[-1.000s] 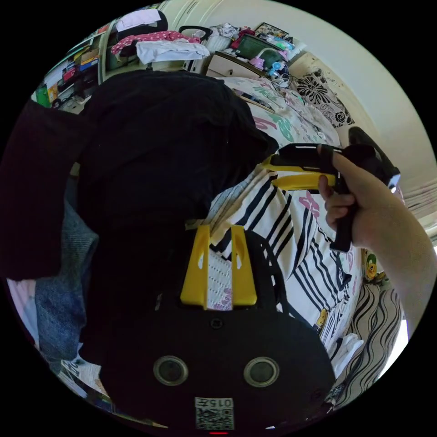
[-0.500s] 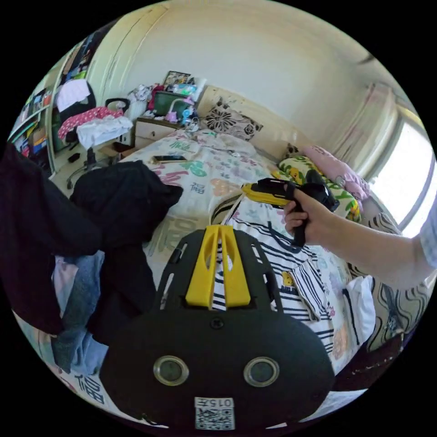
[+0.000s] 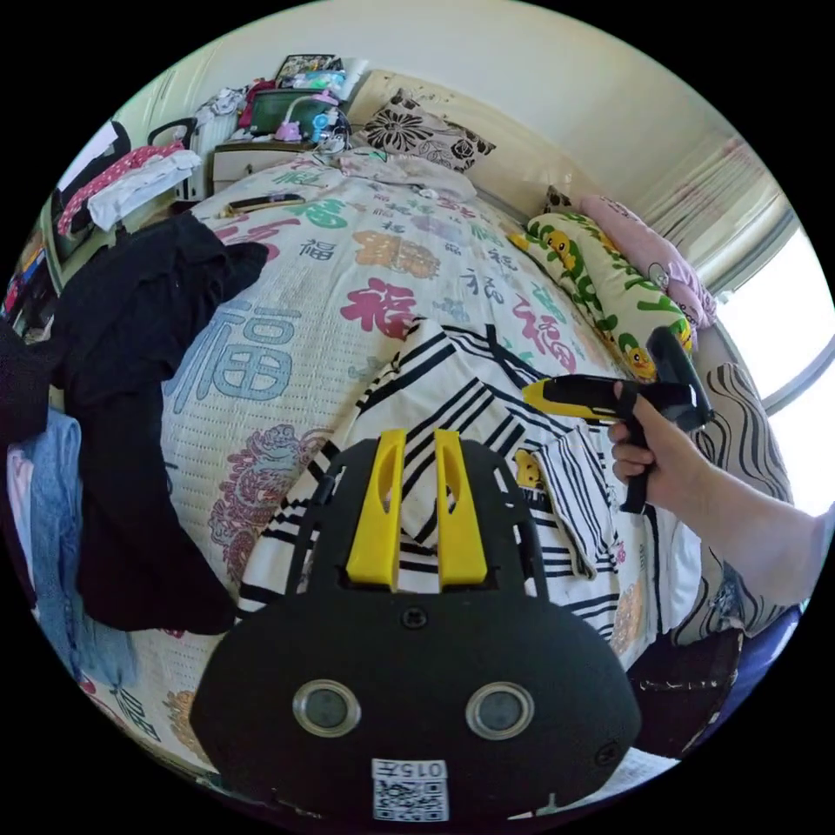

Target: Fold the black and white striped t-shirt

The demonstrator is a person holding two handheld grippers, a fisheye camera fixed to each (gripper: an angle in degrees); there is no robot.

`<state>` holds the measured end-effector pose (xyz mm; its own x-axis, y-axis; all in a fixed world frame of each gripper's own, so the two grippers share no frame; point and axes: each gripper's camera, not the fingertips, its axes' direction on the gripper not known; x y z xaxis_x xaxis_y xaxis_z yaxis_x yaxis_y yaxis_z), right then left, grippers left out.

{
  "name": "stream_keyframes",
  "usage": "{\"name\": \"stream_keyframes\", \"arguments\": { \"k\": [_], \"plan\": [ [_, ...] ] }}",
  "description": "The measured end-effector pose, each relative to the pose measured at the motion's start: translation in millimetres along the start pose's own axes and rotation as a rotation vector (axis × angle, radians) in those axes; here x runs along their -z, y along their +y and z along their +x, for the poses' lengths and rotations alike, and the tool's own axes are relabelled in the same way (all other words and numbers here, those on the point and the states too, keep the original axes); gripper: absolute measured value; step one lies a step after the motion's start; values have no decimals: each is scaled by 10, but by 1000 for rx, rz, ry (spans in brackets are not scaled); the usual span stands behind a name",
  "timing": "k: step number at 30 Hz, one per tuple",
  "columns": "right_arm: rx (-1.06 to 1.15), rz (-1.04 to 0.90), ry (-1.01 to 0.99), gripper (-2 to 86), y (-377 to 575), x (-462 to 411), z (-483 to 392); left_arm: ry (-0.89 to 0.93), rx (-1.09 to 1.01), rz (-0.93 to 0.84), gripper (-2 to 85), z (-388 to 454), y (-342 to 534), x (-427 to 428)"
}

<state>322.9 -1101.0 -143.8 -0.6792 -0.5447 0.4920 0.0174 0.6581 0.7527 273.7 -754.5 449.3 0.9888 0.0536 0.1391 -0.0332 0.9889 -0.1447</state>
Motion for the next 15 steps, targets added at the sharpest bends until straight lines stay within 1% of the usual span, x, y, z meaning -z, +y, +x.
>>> {"name": "stream_keyframes", "arguments": {
  "k": [1,3,4,5,6,7,9,10,11,13,14,15],
  "plan": [
    [17,-18,-3,56,-53,-61,-65,-11,-2,-18,59,1,-18,-73],
    [2,-19,-27,40,-205,-261,-177,-117,2,-131,56,1,6,-376],
    [-7,-32,-28,32,-235,-321,-174,-140,3,-164,54,0,36,-444],
    [-24,-91,28,16,-291,-458,-149,-156,-11,-176,52,14,116,-513],
    [16,-118,104,0,-308,-537,-147,-161,-39,-136,51,54,193,-492],
    [36,-105,97,-2,-304,-524,-156,-175,-45,-140,52,73,220,-494],
    [-8,-56,33,-7,-257,-381,-225,-217,-100,-192,55,189,272,-516],
    [23,-49,12,-7,-228,-326,-281,-226,-117,-204,56,227,272,-510],
    [80,-43,-2,-8,-150,-221,-397,-219,-150,-200,57,314,276,-481],
    [132,-66,55,-8,-11,-133,-537,-121,-203,-155,61,463,293,-430],
    [167,-97,124,-9,79,-138,-595,-49,-220,-152,66,555,305,-447],
    [173,-131,208,-9,149,-183,-611,-19,-227,-186,69,634,324,-520]
  ]
}}
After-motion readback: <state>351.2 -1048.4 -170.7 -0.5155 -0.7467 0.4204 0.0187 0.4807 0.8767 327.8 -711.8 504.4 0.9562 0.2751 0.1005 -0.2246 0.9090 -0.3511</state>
